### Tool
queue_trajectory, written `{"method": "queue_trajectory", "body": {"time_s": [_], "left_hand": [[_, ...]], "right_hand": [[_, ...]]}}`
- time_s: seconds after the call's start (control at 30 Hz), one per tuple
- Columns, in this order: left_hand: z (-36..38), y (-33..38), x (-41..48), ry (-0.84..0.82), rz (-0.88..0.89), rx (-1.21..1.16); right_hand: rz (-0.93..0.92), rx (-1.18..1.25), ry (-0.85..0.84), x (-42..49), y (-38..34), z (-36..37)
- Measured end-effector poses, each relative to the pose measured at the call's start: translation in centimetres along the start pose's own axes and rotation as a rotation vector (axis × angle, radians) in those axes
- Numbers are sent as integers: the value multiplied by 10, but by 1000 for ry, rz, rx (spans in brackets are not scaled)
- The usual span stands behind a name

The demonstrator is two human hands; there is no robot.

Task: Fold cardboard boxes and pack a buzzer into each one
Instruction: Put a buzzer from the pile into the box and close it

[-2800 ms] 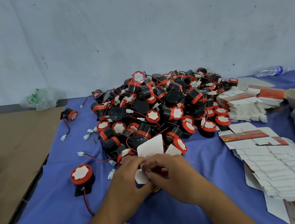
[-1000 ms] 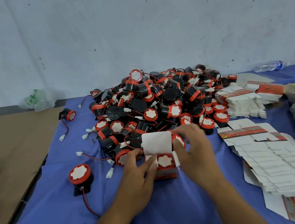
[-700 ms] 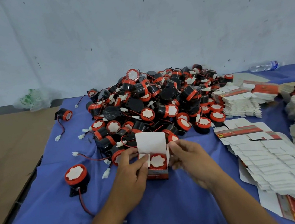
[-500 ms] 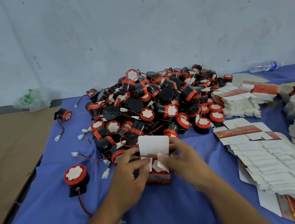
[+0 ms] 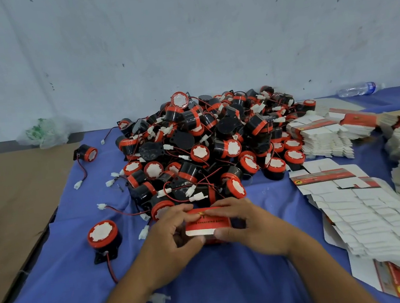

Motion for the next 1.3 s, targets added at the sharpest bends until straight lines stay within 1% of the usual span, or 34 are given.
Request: {"method": "queue_trajectory", "body": {"time_s": [0.07,0.2,0.33,0.43,0.53,0.6,0.8,0.9,1.0,1.1,1.23,1.3], "left_hand": [[0,0,-2,-38,19,19],[-4,4,1,52,70,53],[-8,6,5,67,14,30],[-8,6,4,53,45,97],[-7,7,5,77,106,175],[-8,6,5,82,123,180],[-11,11,6,83,176,183],[-11,15,3,54,227,233],[-11,17,1,15,237,262],[-8,19,0,-31,252,315],[-6,18,-2,-47,237,308],[-4,21,-4,-50,280,369]], "right_hand": [[-48,-57,60,1,-3,1],[-86,35,111,3,-6,2],[-128,33,132,2,-7,1],[-123,15,110,2,-7,3],[-134,2,83,2,-8,7],[-151,-8,100,2,-10,8],[-118,3,97,1,-11,9],[-122,-9,63,1,-11,10],[-109,-14,32,1,-10,11],[-87,56,32,1,-10,12],[-45,116,35,2,-7,14],[-35,164,15,2,-7,14]]}}
Point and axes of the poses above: each hand's wrist, its own x-axis towards the middle knuckle, its own z-axis out of the palm, y = z × x, the point moved 4 cm from there along x, towards the middle knuckle, and after that the axes turned 9 degrees about y, right-handed, at the moved point
